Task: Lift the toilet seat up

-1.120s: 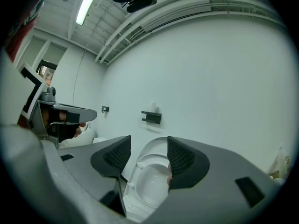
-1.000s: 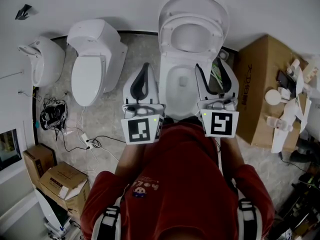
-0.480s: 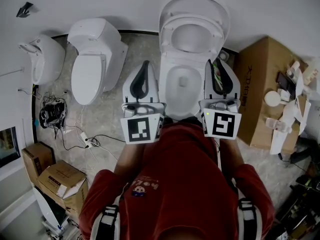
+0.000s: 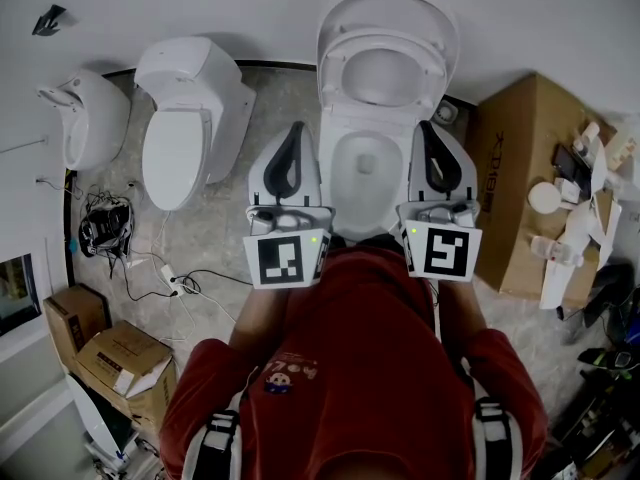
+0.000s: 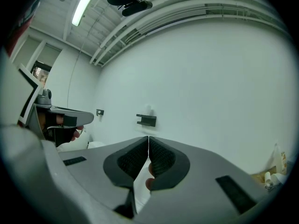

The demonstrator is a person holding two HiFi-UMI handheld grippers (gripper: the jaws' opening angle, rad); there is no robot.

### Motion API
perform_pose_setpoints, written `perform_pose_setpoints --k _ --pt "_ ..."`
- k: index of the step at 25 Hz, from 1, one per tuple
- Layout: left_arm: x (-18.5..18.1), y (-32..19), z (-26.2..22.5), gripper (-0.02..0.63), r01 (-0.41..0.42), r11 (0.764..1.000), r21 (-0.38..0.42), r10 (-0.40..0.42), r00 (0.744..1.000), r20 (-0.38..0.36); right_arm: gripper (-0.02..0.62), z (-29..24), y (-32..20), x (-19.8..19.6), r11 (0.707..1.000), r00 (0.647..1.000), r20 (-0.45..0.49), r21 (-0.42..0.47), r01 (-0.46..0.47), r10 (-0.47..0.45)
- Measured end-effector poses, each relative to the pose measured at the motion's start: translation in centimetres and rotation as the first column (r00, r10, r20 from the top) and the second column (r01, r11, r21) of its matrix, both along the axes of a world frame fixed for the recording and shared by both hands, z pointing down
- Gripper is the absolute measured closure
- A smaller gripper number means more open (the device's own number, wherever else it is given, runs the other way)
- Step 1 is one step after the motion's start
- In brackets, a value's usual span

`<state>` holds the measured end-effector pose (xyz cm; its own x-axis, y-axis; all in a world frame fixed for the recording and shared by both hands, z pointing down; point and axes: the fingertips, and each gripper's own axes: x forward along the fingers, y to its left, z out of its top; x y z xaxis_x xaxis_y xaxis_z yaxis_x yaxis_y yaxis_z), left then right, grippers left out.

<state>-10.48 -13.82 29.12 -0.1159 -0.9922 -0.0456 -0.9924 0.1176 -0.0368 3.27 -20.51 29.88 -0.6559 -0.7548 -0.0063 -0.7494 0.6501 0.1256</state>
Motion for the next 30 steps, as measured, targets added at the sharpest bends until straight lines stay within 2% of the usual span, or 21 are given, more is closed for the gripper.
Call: perform_pose_setpoints --k 10,30 --pt "0.29 -0.02 -0.15 0.595 -0.005 1.000 0.007 0.005 1.000 0.002 0.581 0.11 -0.18 0.57 1.000 1.000 0.002 -0.022 -0.002 0.002" --pt "0.39 0.07 0.05 0.595 0.001 1.000 0.001 -0.001 1.000 0.006 0.581 0.14 -0.17 0.77 1.000 1.000 -0.013 -0.005 -0.001 0.001"
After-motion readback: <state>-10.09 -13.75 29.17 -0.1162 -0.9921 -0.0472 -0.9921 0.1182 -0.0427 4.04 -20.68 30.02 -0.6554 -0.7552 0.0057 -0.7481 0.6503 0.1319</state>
